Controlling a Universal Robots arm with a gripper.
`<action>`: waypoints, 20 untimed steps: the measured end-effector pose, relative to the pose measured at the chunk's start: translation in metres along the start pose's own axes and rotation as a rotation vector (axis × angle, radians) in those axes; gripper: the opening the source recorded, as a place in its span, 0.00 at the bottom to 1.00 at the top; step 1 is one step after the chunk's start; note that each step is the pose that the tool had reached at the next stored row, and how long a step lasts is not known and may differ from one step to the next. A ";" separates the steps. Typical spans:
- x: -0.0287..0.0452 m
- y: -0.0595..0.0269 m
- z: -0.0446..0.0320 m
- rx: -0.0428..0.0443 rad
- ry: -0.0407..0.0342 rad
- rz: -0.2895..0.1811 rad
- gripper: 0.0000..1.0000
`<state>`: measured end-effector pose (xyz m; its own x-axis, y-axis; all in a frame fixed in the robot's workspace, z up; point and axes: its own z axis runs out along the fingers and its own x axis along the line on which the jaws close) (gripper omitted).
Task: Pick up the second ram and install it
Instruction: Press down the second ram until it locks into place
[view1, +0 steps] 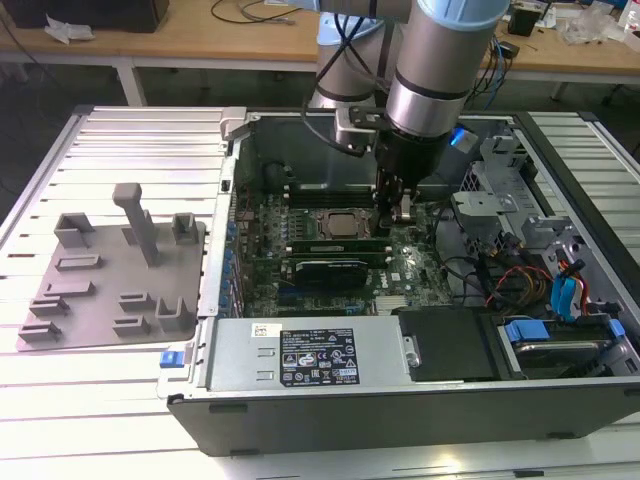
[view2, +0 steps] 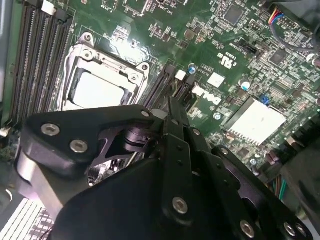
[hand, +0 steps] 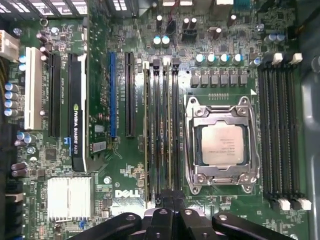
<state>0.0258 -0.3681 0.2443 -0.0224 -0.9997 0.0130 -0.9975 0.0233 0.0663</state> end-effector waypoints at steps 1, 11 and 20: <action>-0.0001 -0.0002 0.0031 0.0000 -0.0001 0.000 0.08; -0.0001 0.0004 0.0082 0.0017 -0.0014 0.000 0.08; 0.0023 0.0412 0.0121 0.0068 -0.0223 -0.001 0.08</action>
<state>-0.0161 -0.3696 0.2350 -0.0225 -0.9997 -0.0094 -0.9980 0.0219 0.0595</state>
